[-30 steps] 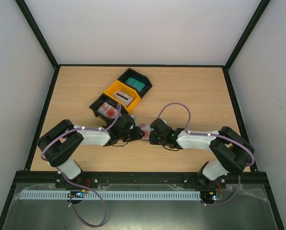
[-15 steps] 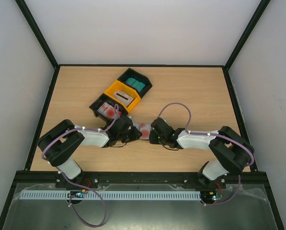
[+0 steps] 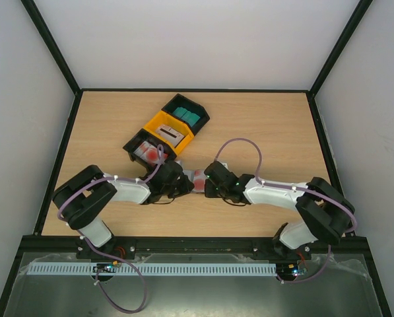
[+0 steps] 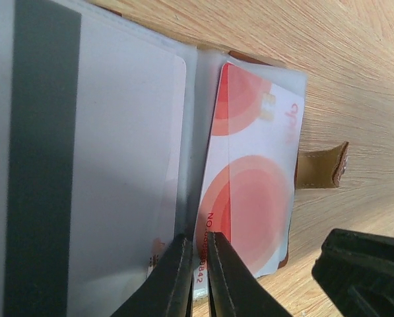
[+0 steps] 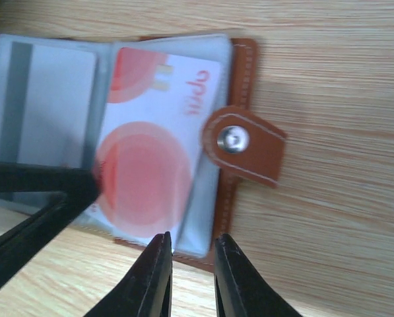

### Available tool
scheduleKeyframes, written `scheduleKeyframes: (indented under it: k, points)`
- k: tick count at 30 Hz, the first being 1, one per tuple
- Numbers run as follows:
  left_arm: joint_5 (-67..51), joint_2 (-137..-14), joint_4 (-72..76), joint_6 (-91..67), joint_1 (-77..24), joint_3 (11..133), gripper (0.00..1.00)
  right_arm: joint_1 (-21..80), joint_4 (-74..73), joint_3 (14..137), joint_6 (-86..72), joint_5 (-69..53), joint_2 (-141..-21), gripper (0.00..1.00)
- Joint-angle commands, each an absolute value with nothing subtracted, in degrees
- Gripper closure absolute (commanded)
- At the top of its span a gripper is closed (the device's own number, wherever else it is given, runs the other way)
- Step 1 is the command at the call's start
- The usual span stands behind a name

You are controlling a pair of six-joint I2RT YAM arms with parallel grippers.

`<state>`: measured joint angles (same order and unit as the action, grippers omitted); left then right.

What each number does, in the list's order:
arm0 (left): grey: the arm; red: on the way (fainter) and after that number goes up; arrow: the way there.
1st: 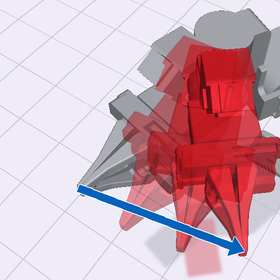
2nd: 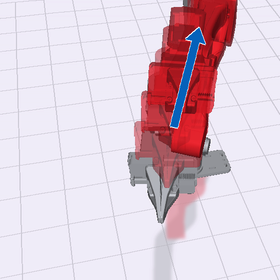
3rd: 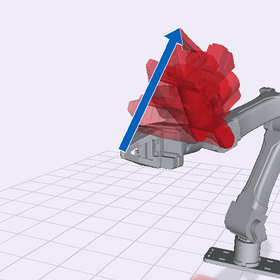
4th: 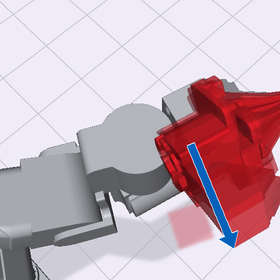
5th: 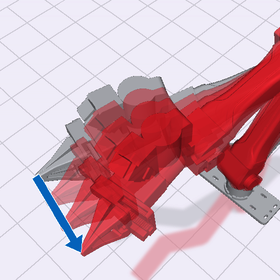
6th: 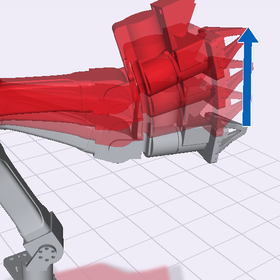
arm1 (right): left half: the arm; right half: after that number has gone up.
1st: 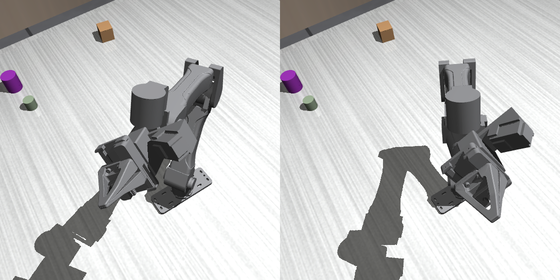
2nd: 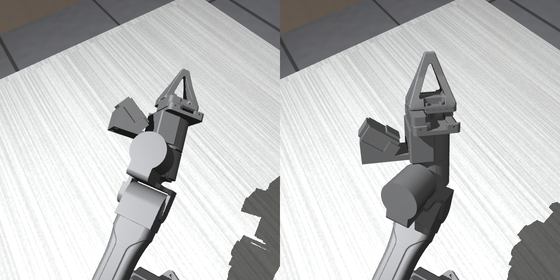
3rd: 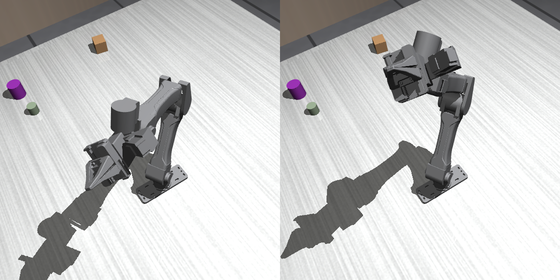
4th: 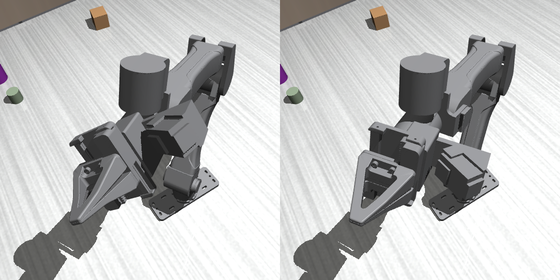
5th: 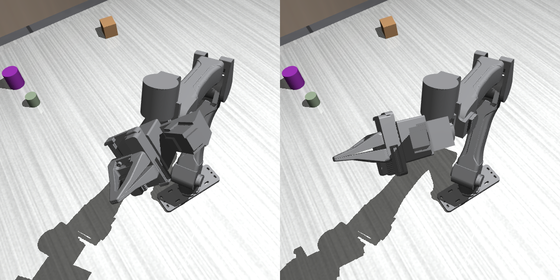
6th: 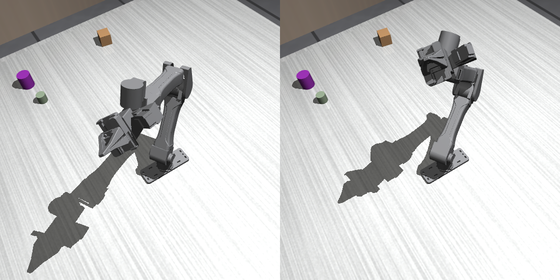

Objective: Put the credit cards into the card holder
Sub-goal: Adjust the credit card in the card holder.

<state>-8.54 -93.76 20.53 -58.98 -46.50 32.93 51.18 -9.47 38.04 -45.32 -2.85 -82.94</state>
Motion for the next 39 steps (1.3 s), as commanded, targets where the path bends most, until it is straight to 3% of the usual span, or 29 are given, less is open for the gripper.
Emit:
scheduleKeyframes:
  k: [1, 6, 18, 23, 28, 39]
  points:
    - [-5.44, -96.15, 12.6, -59.47, -46.75, 31.94, 0.9, 52.14, -8.42, 40.55, -42.98, -5.67, -85.21, 0.82]
    - [-3.39, -95.77, 10.03, -59.8, -46.71, 32.25, 0.91, 52.17, -6.95, 42.61, -41.71, -6.18, -89.0, 0.83]
    - [-5.02, -96.75, 11.86, -59.42, -46.72, 31.75, 0.93, 52.91, -9.19, 45.53, -41.18, -5.8, -96.53, 0.98]
    - [-5.49, -96.66, 12.65, -59.56, -46.7, 31.53, 0.94, 53.56, -9.72, 46.4, -41.27, -5.32, -93.85, 0.96]
    - [-1.81, -94.97, 10.5, -60.61, -46.73, 31.05, 0.95, 54.34, -13.33, 48.32, -41.83, 4.96, -89.69, 0.9]
    - [-1.88, -95.01, 10.96, -61.34, -46.64, 30.88, 0.96, 54.4, -9.1, 47.94, -40.39, -1.21, -94.53, 0.91]
